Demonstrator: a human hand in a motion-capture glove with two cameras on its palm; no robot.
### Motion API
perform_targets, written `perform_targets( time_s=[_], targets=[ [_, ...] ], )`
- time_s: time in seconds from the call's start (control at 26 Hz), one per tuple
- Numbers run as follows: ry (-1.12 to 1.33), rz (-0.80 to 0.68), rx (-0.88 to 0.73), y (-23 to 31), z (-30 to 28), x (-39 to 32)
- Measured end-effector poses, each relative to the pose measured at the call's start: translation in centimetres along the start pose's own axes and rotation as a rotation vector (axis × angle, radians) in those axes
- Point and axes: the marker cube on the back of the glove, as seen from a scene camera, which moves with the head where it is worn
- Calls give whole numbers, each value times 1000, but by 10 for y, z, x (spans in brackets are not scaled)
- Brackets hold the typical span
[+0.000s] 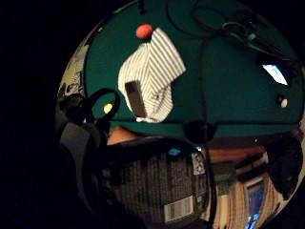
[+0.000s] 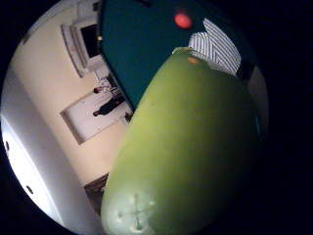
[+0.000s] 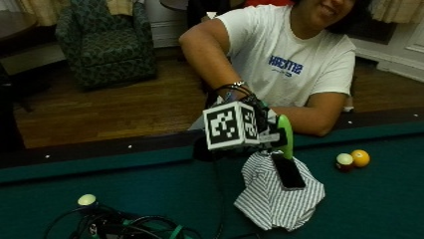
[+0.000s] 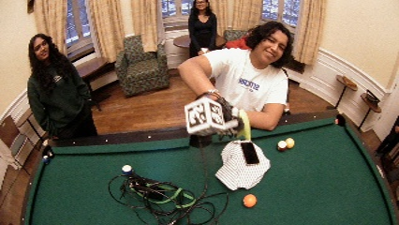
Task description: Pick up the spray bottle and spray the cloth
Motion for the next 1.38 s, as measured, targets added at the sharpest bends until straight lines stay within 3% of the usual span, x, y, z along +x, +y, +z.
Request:
perform_targets(
  time_s=[0.54, 0.85, 1.08, 1.38],
  targets=[
    [244, 319, -219, -89, 85, 48],
    [276, 373, -271, -107, 109, 67],
    [236, 269, -232, -93, 90, 43],
    [-1, -150, -97, -38, 35, -39]
  ],
)
